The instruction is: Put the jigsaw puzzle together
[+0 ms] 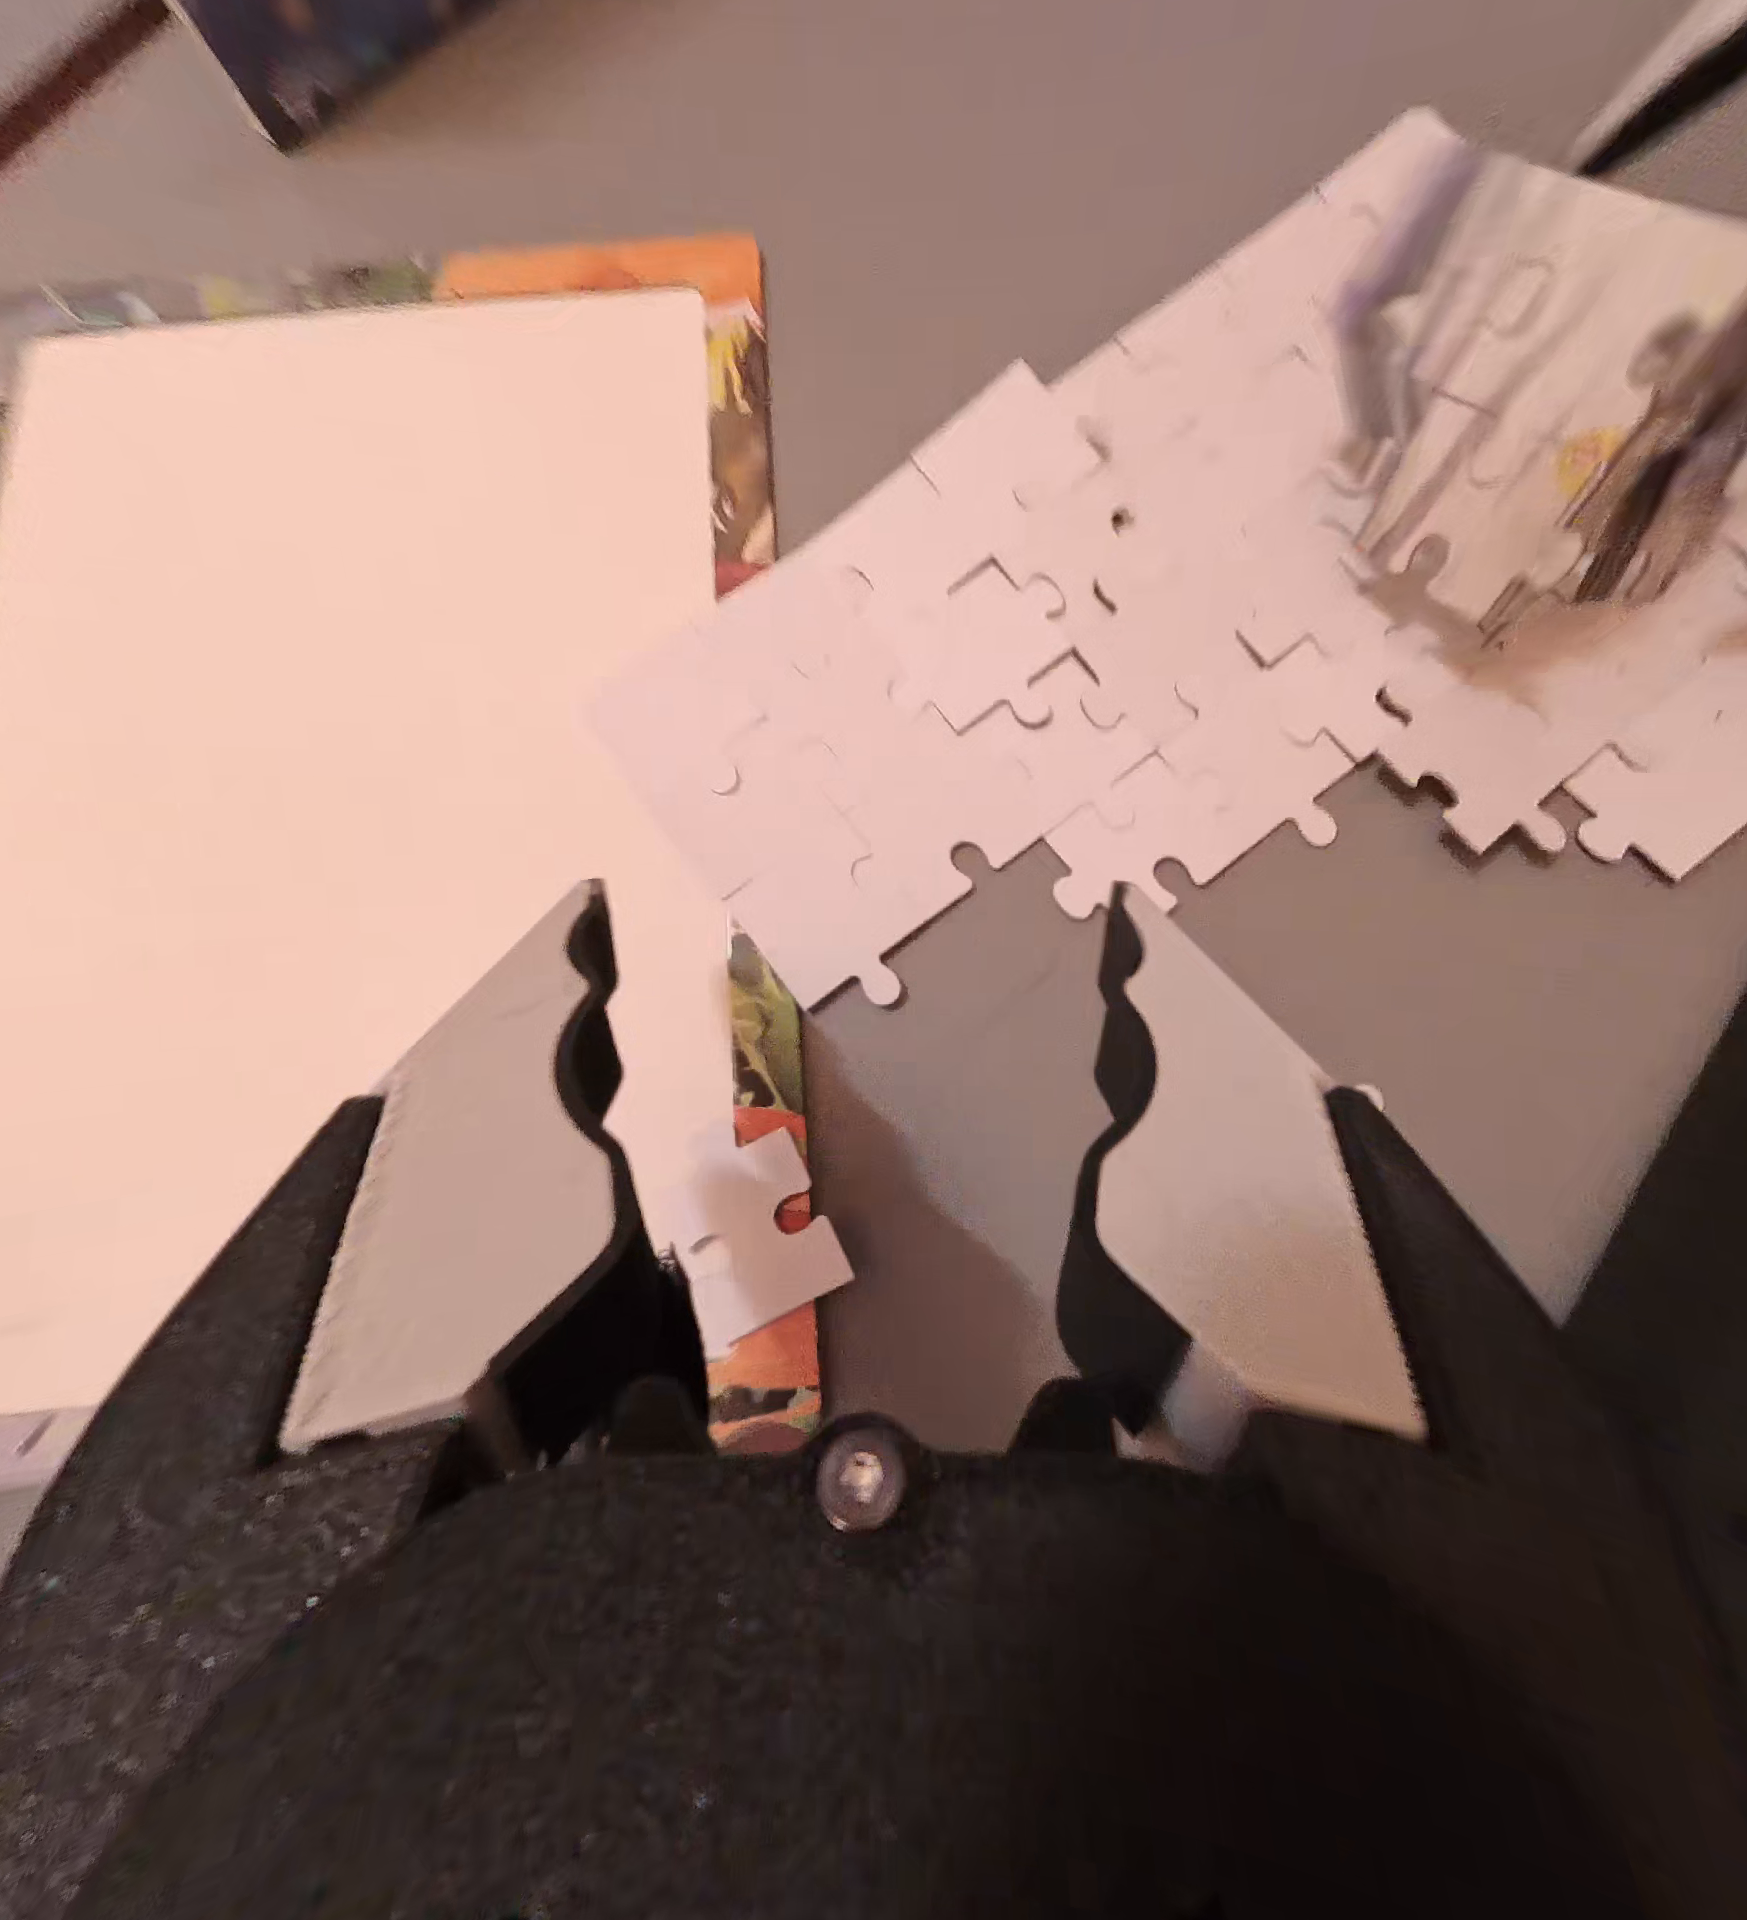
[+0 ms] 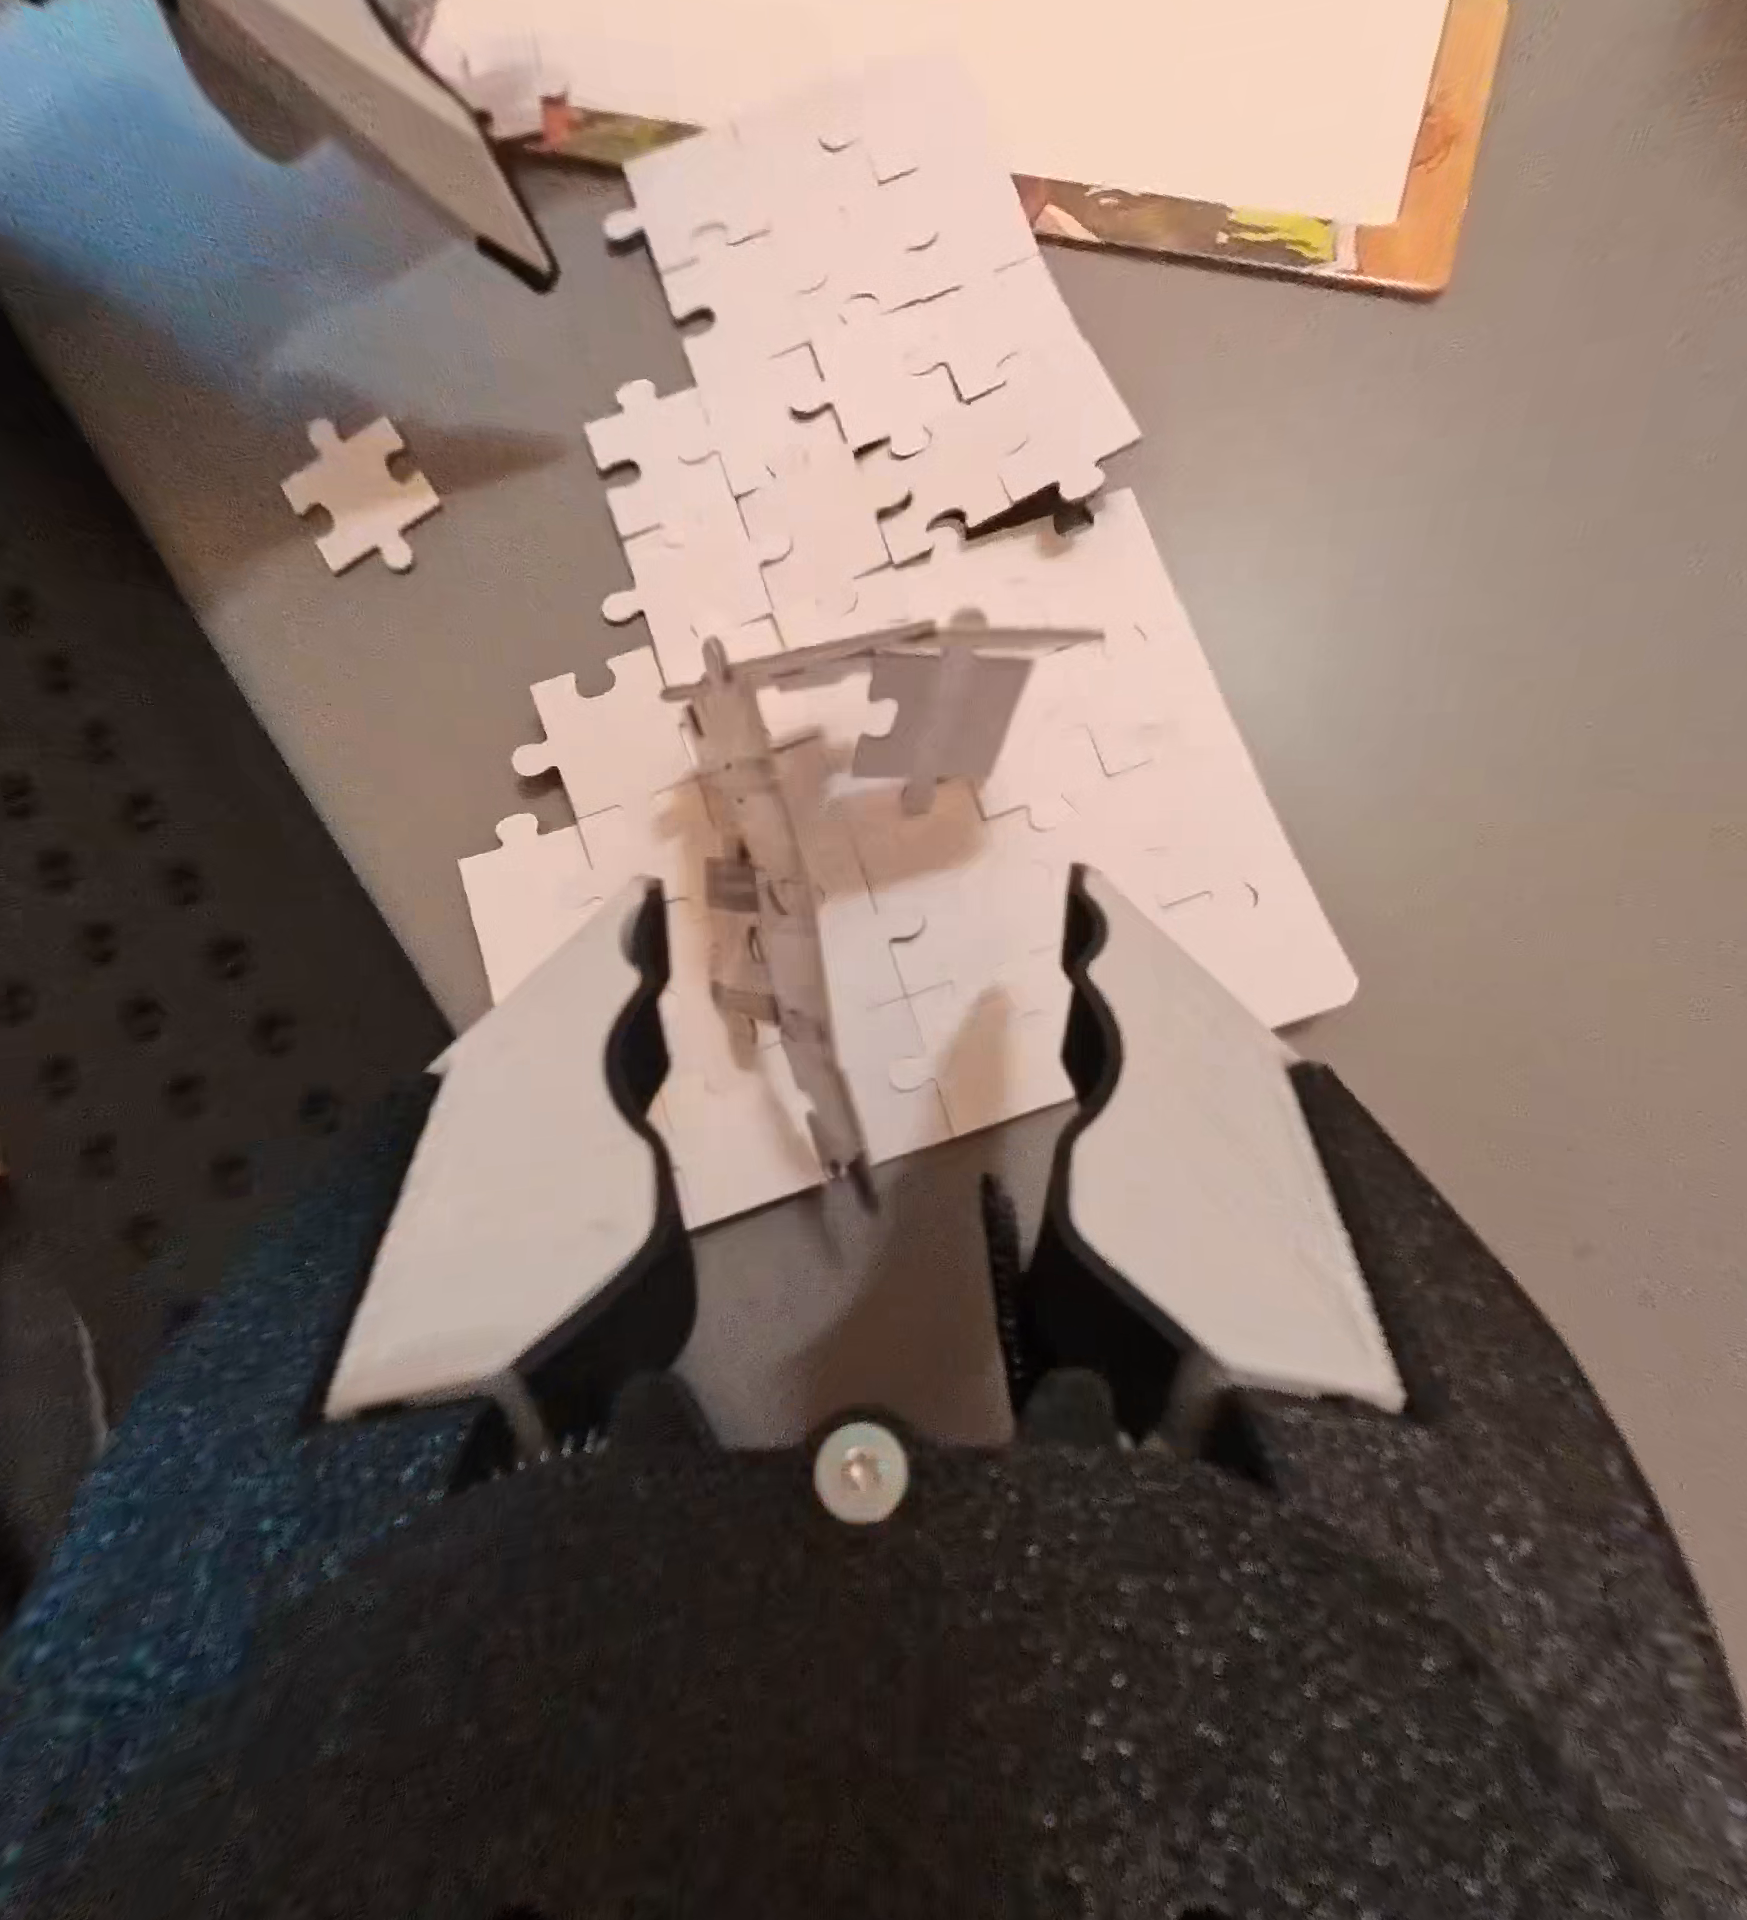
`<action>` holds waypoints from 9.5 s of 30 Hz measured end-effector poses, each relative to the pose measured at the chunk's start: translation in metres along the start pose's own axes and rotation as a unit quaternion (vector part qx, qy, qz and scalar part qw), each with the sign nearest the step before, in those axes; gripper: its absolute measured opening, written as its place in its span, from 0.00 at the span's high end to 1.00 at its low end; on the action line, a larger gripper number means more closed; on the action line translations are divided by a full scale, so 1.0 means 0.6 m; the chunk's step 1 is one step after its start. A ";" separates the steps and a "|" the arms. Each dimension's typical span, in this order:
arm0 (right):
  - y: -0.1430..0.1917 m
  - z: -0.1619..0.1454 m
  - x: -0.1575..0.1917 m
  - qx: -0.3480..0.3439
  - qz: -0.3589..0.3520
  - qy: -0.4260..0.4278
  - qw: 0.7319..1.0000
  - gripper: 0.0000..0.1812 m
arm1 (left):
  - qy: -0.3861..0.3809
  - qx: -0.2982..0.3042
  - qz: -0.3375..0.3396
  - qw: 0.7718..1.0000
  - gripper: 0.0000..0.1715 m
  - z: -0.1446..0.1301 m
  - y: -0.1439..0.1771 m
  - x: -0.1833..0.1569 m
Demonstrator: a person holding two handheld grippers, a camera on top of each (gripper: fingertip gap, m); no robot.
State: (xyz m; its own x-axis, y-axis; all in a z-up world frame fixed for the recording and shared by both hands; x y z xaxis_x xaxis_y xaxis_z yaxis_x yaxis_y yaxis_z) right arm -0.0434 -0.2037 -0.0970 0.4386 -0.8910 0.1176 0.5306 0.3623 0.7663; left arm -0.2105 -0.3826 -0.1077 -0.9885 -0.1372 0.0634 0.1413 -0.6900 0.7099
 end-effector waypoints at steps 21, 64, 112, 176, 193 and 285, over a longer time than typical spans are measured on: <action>0.030 -0.008 -0.081 -0.220 0.130 -0.119 0.959 0.79 | -0.100 -0.001 -0.127 0.987 0.42 0.036 -0.106 -0.093; 0.075 -0.165 0.009 0.022 0.154 -0.227 0.961 0.69 | -0.061 -0.019 -0.087 0.994 0.62 0.011 -0.084 -0.073; 0.072 -0.013 -0.119 -0.186 0.266 -0.138 0.936 0.74 | -0.202 -0.010 -0.227 0.953 0.40 0.063 -0.131 -0.150; 0.014 -0.019 -0.106 -0.094 0.137 0.011 0.986 0.83 | -0.243 -0.008 -0.233 0.941 0.88 0.065 -0.105 -0.249; 0.024 0.012 -0.038 -0.156 0.218 0.054 0.962 0.99 | -0.105 -0.164 -0.221 0.956 0.64 0.127 -0.085 -0.190; 0.081 -0.003 -0.171 -0.257 0.082 -0.020 0.963 0.99 | -0.198 -0.049 -0.122 0.971 0.99 0.155 -0.206 -0.244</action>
State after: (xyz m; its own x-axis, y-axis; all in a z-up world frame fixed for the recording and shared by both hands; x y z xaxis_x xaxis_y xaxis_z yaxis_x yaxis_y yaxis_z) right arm -0.0613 -0.0942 -0.0731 0.5236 -0.8167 0.2424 0.7504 0.5769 0.3228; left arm -0.0881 -0.2109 -0.1397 -0.9333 0.3102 0.1806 -0.1146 -0.7343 0.6690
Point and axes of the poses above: each gripper's, where its closed fingertips meet, y back along the fingers, z out of its top, x = y × z across the jaws, the point moved 6 cm from there along y, back along the fingers, and after that the axes turned 3 degrees about z, right-handed, at the moved point
